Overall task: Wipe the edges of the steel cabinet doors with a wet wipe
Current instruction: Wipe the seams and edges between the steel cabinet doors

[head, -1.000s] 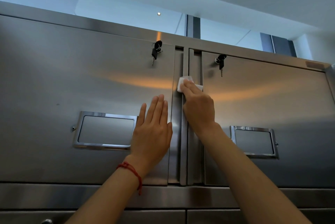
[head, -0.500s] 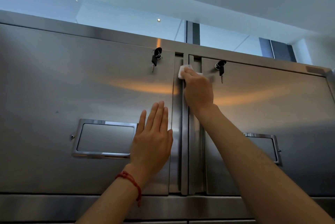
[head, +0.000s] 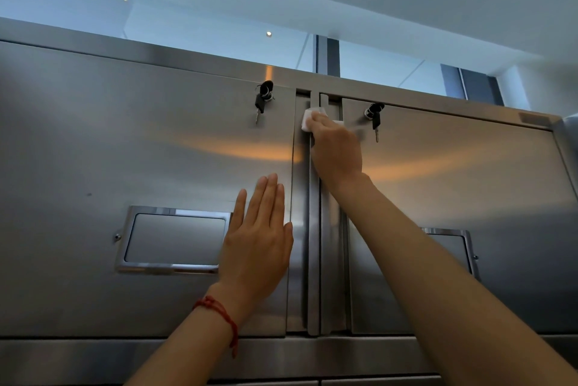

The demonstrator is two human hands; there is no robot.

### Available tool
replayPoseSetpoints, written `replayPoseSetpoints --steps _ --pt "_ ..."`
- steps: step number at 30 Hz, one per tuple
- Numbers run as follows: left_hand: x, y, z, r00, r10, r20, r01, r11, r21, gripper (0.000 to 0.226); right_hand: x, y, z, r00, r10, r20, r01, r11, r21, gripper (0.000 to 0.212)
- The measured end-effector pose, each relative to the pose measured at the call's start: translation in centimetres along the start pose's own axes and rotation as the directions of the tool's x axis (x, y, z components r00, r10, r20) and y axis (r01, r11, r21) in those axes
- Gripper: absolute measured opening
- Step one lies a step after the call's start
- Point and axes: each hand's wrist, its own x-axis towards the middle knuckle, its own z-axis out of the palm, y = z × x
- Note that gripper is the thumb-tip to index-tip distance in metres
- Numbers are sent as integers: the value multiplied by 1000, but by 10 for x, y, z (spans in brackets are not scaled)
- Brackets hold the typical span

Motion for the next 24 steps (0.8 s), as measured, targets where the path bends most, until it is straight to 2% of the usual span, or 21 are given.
replayPoseSetpoints --steps 10,14,24 --pt "0 1 -2 1000 -1 -10 1 1000 0 55 -6 0 1 1000 -10 11 10 999 -38 36" --pt "0 0 -1 1000 -1 -17 0 1000 -5 55 14 0 -4 998 48 26 -46 996 -71 41" --pt "0 0 0 1000 2 -23 -2 1000 -1 55 6 3 1 1000 14 -10 -14 1000 -16 39"
